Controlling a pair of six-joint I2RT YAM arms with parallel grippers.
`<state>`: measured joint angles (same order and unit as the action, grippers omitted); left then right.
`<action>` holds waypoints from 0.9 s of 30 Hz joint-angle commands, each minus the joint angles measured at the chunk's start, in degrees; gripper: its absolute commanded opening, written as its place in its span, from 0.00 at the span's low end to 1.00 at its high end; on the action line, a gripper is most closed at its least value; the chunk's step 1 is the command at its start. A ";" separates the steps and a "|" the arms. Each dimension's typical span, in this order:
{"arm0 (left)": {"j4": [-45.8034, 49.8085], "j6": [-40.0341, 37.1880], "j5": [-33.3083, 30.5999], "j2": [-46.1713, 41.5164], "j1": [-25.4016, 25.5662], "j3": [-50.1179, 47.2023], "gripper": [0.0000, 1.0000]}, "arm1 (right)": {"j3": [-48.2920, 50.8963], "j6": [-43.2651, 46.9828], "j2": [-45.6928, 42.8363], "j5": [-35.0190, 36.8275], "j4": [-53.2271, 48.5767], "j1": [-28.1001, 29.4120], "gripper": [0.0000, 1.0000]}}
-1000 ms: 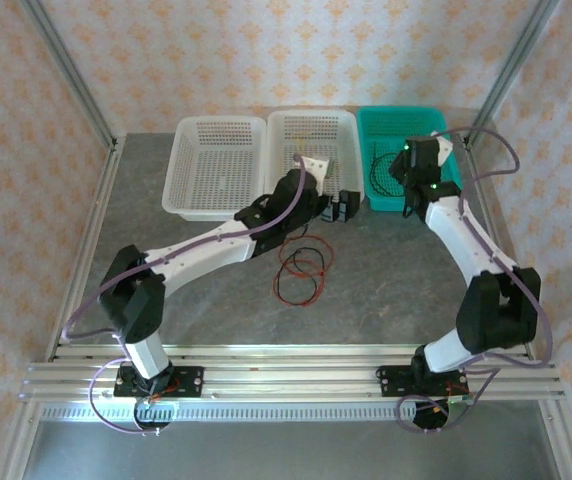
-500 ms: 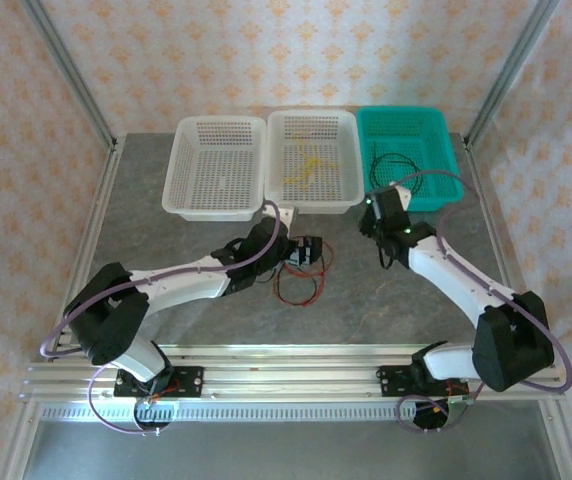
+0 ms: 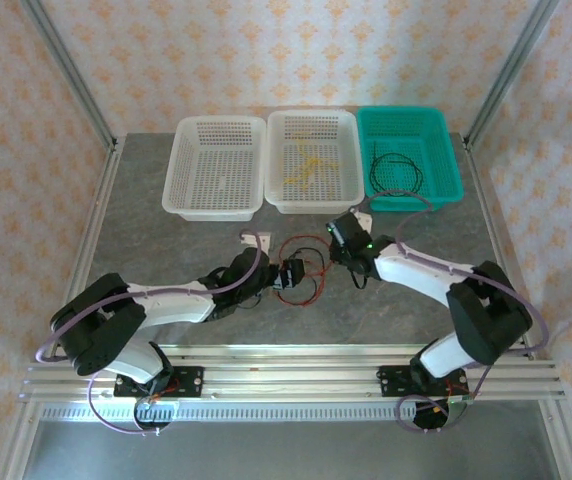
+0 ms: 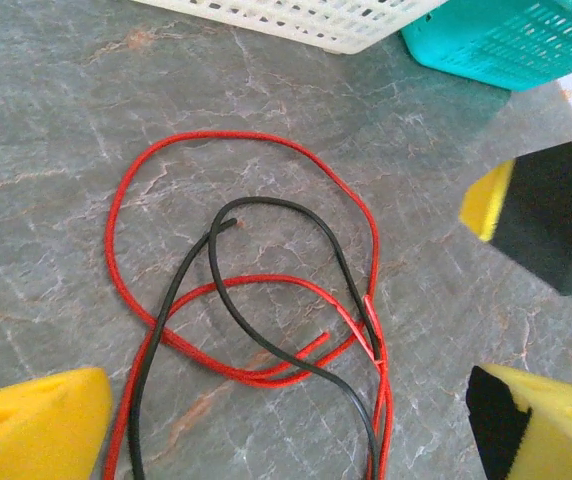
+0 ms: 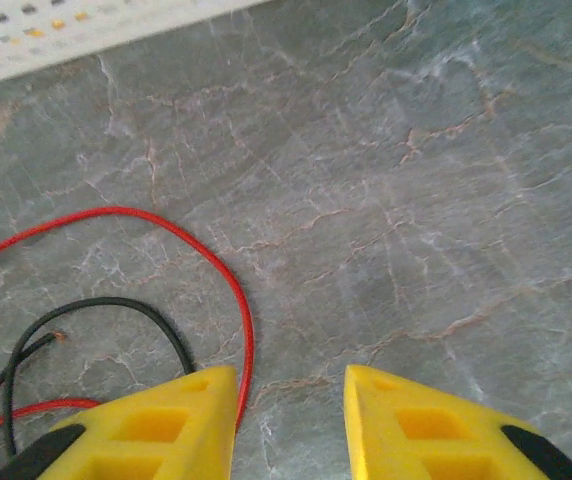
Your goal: Untangle the cables
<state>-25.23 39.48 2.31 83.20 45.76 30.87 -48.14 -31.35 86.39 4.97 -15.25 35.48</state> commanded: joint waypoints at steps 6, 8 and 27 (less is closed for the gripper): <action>-6.32 3.81 -2.75 -3.39 -0.27 -3.66 0.93 | -2.20 -0.60 5.82 1.81 3.03 1.24 0.34; -7.37 4.66 -2.58 -3.48 -0.56 -4.47 0.92 | -2.63 -0.55 6.84 1.62 2.99 1.34 0.34; -9.39 6.13 -2.04 -4.28 -2.56 -6.97 0.91 | -7.03 -0.20 13.34 2.46 3.05 1.69 0.29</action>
<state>-32.47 45.17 1.02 80.07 43.70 24.27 -53.52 -31.51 98.67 4.84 -12.27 36.73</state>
